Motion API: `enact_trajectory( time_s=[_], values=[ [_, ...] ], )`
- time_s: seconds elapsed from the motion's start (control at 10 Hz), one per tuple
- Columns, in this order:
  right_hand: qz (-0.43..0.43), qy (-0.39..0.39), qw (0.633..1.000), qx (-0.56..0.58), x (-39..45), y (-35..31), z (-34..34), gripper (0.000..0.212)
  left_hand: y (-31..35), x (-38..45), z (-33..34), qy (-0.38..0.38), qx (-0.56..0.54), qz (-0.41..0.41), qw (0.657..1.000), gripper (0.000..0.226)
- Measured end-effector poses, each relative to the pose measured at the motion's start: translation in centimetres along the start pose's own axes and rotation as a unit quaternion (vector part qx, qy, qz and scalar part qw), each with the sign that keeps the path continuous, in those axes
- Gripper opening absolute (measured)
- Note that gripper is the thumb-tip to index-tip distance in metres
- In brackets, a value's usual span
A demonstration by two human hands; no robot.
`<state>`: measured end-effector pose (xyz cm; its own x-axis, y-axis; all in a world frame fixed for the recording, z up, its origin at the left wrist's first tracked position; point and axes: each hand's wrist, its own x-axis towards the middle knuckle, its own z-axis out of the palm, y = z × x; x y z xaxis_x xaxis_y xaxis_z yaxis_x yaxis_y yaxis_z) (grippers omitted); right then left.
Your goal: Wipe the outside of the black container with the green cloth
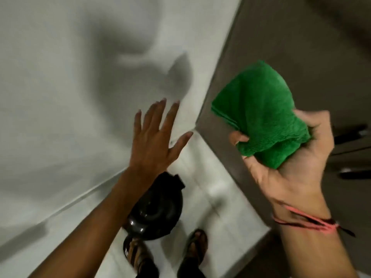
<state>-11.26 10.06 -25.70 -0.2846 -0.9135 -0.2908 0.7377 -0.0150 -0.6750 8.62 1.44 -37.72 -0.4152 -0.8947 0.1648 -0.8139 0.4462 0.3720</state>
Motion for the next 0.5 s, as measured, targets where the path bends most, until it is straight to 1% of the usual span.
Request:
enact_trajectory(
  time_s=[0.1, 0.2, 0.3, 0.4, 0.5],
  values=[
    [-0.298, 0.000, 0.901, -0.314, -2.8, -12.9, 8.2, 0.039, 6.9, 4.3, -13.5, 0.152, 0.034, 0.074, 0.985, 0.076],
    [-0.455, 0.146, 0.646, -0.596, -3.0, -23.6, 9.3, 0.047, 12.8, 7.4, -23.1, 0.219, 0.042, 0.106, 0.969, 0.075],
    [-0.345, 0.228, 0.527, -0.742, -0.2, -29.0, 6.4, 0.043, 16.2, 9.3, -27.0, 0.211, 0.058, 0.094, 0.971, 0.077],
    [-0.196, 0.198, 0.446, -0.851, 1.6, -30.6, 2.4, 0.040, 18.7, 10.3, -29.3, 0.188, 0.087, 0.096, 0.974, 0.080],
    [-0.125, 0.178, 0.382, -0.898, 1.4, -29.2, -0.3, 0.044, 19.5, 11.0, -31.6, 0.157, 0.097, 0.087, 0.979, 0.096]
  ],
)
